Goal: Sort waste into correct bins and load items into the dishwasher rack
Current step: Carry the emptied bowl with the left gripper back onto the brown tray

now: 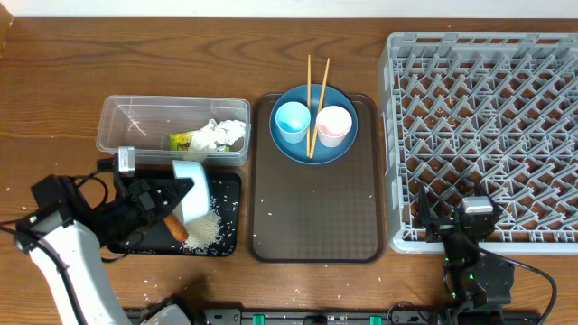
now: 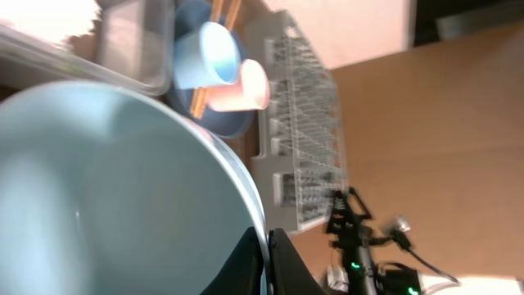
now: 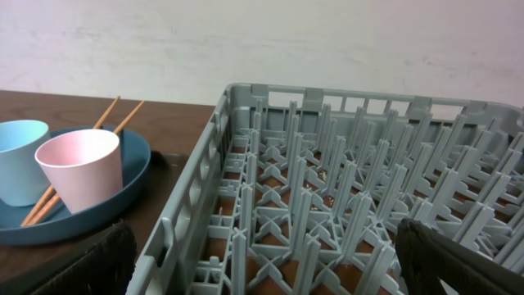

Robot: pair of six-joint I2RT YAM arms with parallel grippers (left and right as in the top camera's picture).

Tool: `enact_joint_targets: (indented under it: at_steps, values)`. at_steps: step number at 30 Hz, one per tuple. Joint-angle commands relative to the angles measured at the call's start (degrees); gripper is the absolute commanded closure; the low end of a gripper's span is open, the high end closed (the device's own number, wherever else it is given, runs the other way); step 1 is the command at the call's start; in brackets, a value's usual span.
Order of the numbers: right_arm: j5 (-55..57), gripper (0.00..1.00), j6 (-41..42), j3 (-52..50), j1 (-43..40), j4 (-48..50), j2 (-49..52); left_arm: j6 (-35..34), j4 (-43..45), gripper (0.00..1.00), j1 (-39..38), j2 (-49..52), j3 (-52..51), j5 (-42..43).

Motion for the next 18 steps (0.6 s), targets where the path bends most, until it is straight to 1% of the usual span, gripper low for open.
enact_joint_targets:
  at_steps: [1,4,8,13,18]
  values:
    - [0.42,0.01,-0.04,-0.04,-0.35,-0.17,-0.22,-15.58,4.31,0.94,-1.60,-2.97,1.31,-9.07]
    - [0.39,0.01,-0.04,-0.04,-0.35,-0.17,-0.22,-21.94,8.02,0.94,-5.99,-5.62,1.31,-14.40]
    - [0.39,0.01,-0.04,-0.04,-0.33,-0.17,-0.22,-29.57,13.49,0.94,-15.56,-8.50,1.31,-19.23]
    - [0.39,0.01,-0.04,-0.04,-0.35,-0.17,-0.22,-39.15,19.91,0.94,-30.42,-9.20,1.29,-29.94]
    - [0.42,0.01,-0.04,-0.04,-0.35,-0.17,-0.22,-46.71,25.53,0.94,-46.36,-8.00,1.25,-41.05]
